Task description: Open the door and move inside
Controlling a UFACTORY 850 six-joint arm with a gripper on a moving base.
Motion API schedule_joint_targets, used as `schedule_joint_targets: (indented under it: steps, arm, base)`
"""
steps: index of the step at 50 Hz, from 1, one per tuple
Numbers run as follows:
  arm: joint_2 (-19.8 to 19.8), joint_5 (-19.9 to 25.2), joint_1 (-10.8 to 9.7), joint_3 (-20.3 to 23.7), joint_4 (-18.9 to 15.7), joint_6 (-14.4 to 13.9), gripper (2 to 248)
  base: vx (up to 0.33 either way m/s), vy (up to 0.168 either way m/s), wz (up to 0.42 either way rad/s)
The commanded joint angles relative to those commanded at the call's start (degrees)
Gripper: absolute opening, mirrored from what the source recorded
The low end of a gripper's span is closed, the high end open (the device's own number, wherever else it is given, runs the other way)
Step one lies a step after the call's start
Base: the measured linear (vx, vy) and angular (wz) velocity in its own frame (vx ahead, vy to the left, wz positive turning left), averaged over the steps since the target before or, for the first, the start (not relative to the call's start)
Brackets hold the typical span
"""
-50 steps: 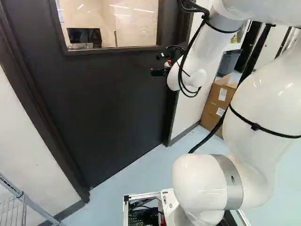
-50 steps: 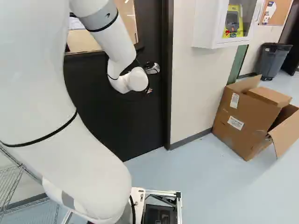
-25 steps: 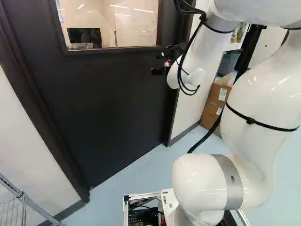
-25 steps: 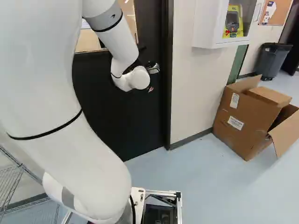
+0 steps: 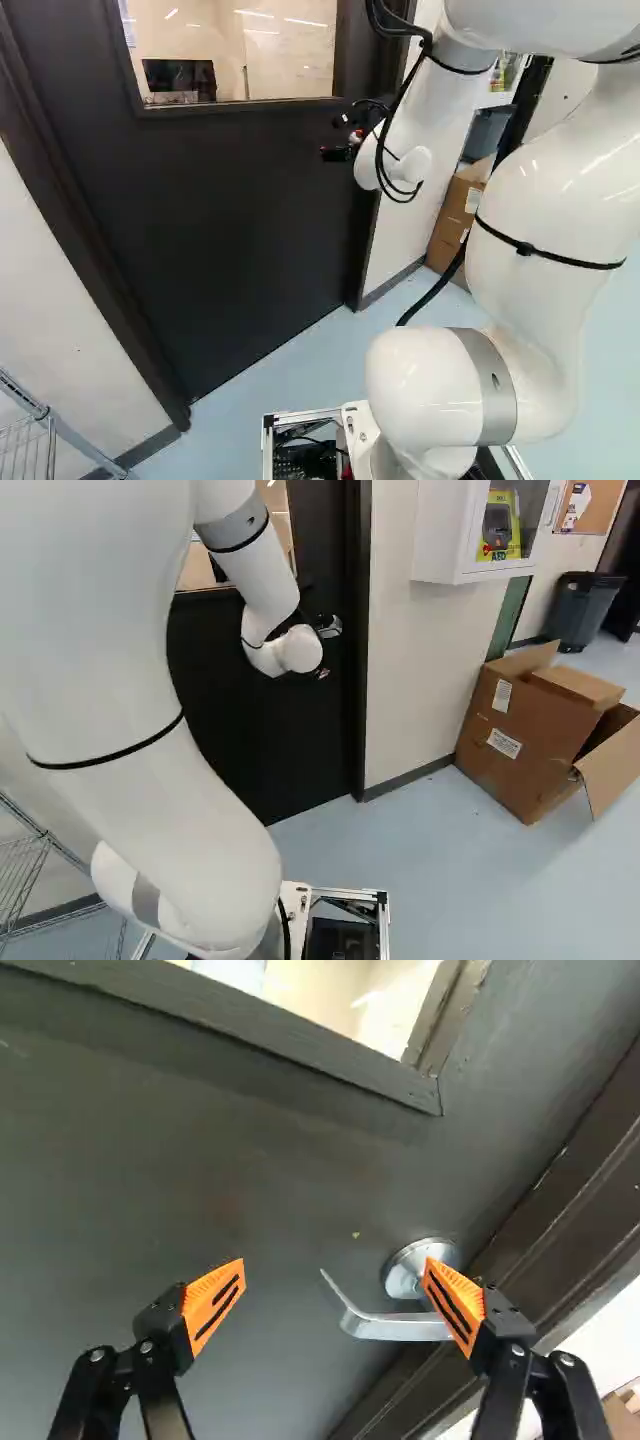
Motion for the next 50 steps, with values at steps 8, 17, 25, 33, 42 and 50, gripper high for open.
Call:
schedule_joint_targets:
  steps: [8,17,25,33,42,50]
  arm:
    - [-1.0,0.0,0.0,0.0,0.0,0.0,247]
    - [-2.2,0.0,0.0,0.0,0.0,0.0,247]
    - [-3.1,0.0,0.0,0.1,0.0,0.0,247]
    - [-3.9,0.0,0.0,0.3,0.0,0.0,247]
    - [-4.9,0.0,0.0,0.4,0.0,0.0,247]
    - [-5.9,0.0,0.0,0.5,0.0,0.0,247]
  base:
    - [0.000,0.000,0.000]
    - [0.000,0.000,0.000]
    - [0.000,0.000,0.000]
    - [0.000,0.000,0.000]
    - [0.000,0.000,0.000]
    - [0.000,0.000,0.000]
